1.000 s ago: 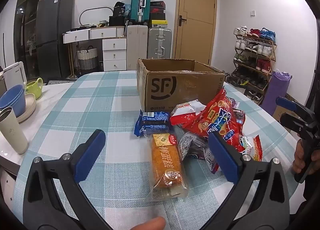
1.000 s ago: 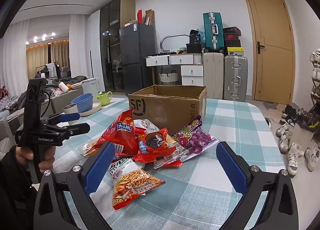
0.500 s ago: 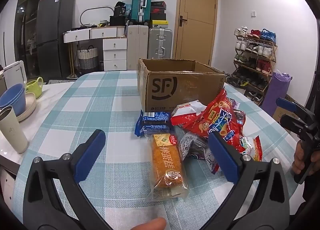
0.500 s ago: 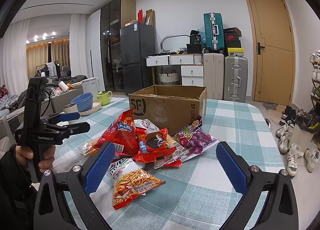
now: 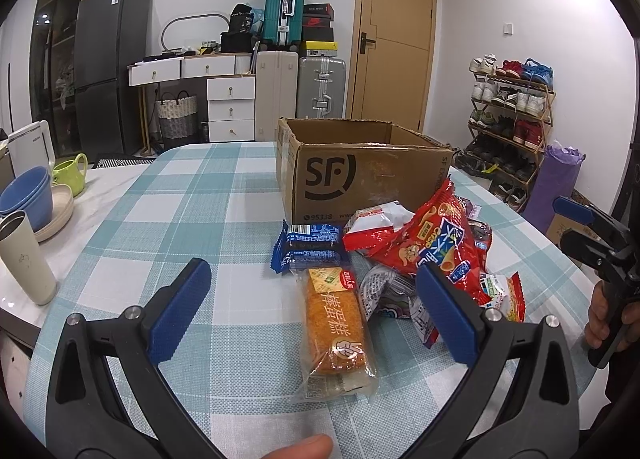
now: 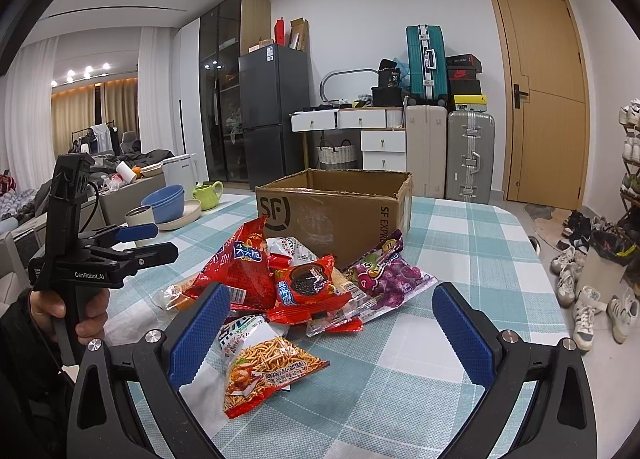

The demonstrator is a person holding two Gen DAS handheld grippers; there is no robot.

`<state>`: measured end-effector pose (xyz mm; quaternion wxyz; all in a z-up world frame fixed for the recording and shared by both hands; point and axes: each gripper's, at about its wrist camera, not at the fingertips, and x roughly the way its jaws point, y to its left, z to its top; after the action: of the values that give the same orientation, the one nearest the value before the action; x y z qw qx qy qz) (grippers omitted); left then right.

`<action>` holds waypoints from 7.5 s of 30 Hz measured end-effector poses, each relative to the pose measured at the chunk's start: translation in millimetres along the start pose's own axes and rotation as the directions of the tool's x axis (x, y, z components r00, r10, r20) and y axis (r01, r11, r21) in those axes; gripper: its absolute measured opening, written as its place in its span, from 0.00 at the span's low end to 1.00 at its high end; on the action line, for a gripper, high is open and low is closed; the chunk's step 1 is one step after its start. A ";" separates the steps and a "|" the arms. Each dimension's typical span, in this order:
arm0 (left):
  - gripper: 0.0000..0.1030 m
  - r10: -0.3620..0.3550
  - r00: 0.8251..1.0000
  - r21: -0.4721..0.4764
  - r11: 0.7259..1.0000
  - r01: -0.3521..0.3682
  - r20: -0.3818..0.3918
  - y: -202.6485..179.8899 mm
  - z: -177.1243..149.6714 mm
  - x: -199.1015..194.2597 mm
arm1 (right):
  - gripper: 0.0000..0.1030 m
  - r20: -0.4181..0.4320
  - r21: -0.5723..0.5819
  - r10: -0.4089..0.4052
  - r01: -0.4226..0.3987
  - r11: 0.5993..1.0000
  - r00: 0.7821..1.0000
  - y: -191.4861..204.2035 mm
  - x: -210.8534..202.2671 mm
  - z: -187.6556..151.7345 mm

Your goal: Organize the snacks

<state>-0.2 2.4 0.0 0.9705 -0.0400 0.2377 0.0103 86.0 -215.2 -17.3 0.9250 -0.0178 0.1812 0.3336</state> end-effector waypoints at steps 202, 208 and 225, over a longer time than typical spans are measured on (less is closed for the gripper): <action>0.32 -0.076 0.985 -0.048 0.996 0.069 -0.158 -15.8 171.0 166.7 | 0.43 -0.066 0.229 0.044 -0.028 0.973 0.997 -53.7 151.0 140.9; 0.32 -0.053 0.984 -0.033 0.998 0.049 -0.169 -16.8 176.2 187.3 | 0.44 -0.073 0.227 0.049 -0.031 0.973 0.996 -55.0 170.3 140.0; 0.33 -0.018 0.973 -0.040 0.999 0.009 -0.228 -13.5 168.3 235.4 | 0.49 -0.124 0.239 0.054 -0.023 0.971 0.991 -63.1 208.3 126.9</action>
<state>286.6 3.1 41.0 0.9357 -0.0614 0.3473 0.0037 314.7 -117.5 23.4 0.9000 0.0747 0.2797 0.3258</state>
